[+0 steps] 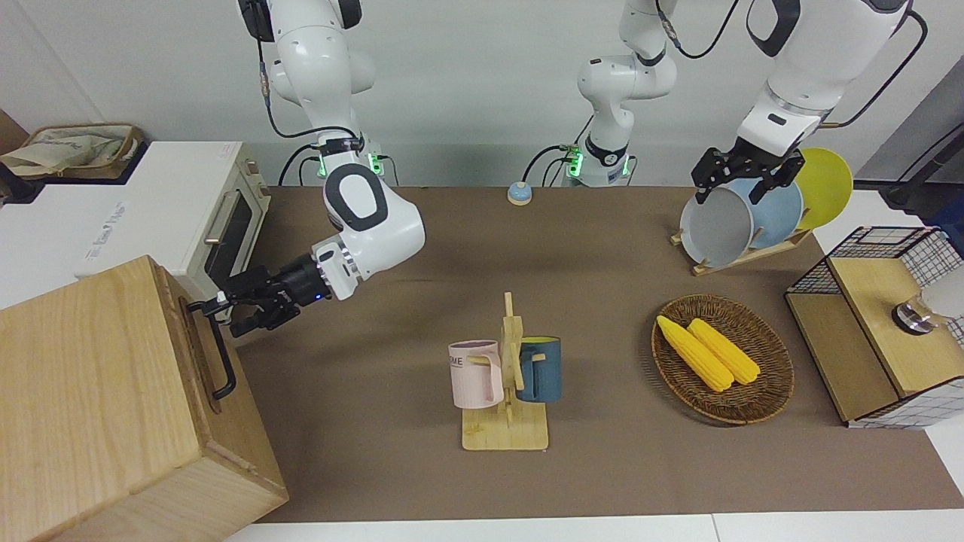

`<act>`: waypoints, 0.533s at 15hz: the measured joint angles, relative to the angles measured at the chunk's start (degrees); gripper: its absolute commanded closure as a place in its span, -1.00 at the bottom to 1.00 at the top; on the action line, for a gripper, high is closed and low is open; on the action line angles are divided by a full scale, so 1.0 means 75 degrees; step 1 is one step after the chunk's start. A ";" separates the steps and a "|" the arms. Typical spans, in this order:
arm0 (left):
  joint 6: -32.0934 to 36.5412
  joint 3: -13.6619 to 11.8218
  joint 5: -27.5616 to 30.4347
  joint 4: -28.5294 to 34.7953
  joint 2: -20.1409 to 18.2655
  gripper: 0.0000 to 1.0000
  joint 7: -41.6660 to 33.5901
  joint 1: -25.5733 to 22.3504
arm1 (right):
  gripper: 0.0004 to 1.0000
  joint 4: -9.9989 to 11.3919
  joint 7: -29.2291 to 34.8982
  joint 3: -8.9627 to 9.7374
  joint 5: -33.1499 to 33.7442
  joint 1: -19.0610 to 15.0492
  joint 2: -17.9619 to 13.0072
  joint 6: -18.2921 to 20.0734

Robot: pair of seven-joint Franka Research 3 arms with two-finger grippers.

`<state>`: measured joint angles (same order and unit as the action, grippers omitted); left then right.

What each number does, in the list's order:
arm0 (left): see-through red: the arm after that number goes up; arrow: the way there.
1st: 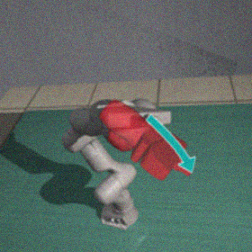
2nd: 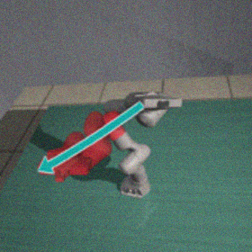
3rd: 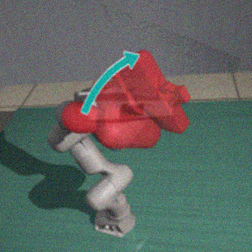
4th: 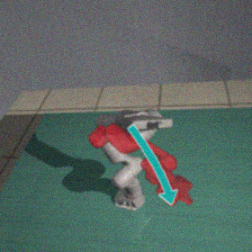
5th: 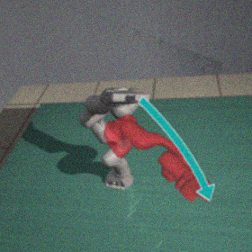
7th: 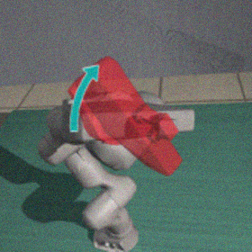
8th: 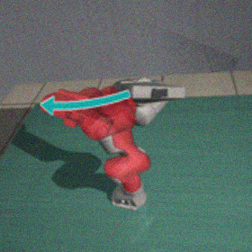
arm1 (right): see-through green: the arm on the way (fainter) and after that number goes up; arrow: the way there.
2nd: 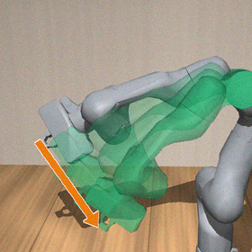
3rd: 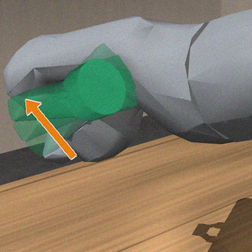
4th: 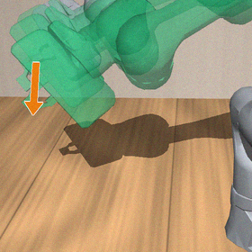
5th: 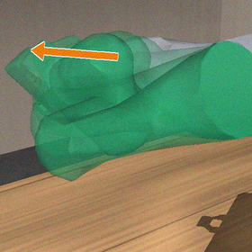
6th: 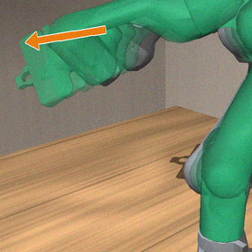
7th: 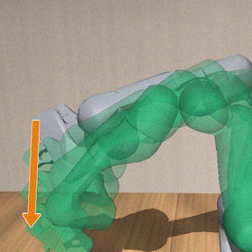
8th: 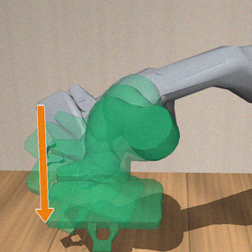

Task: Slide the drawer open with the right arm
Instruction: 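Close the right gripper on the black drawer handle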

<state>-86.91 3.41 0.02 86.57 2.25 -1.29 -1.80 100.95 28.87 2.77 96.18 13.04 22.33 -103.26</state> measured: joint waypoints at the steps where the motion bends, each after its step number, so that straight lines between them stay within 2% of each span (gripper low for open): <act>1: 0.0000 0.0000 0.0000 0.0000 0.0000 -0.99 0.0000 0.0000 | -0.96 0.0000 0.0104 -0.0011 0.0122 0.0001 0.0011 -0.0055; 3: 0.0000 0.0000 0.0000 0.0000 0.0000 -0.99 0.0000 0.0000 | -0.95 0.0000 0.0276 -0.0021 0.0229 0.0008 0.0057 -0.0240; 5: 0.0000 0.0000 0.0000 0.0000 0.0000 -0.99 0.0000 0.0000 | -0.92 -0.0005 0.0426 -0.0170 0.0406 0.0018 0.0102 -0.0545; 6: 0.0000 0.0000 0.0000 0.0000 0.0000 -0.99 0.0000 0.0000 | -0.78 -0.0005 0.0435 -0.0217 0.0464 0.0018 0.0115 -0.0594; 7: 0.0000 0.0000 0.0000 0.0000 0.0000 -0.99 0.0000 0.0000 | -0.52 -0.0007 0.0445 -0.0258 0.0525 0.0018 0.0125 -0.0625; 8: 0.0000 0.0000 0.0000 0.0000 0.0000 -0.99 0.0000 0.0000 | -0.18 -0.0013 0.0450 -0.0292 0.0565 0.0018 0.0133 -0.0641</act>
<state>-86.91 3.41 0.02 86.57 2.25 -1.29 -1.80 100.85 32.25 0.58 100.41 13.18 23.33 -108.07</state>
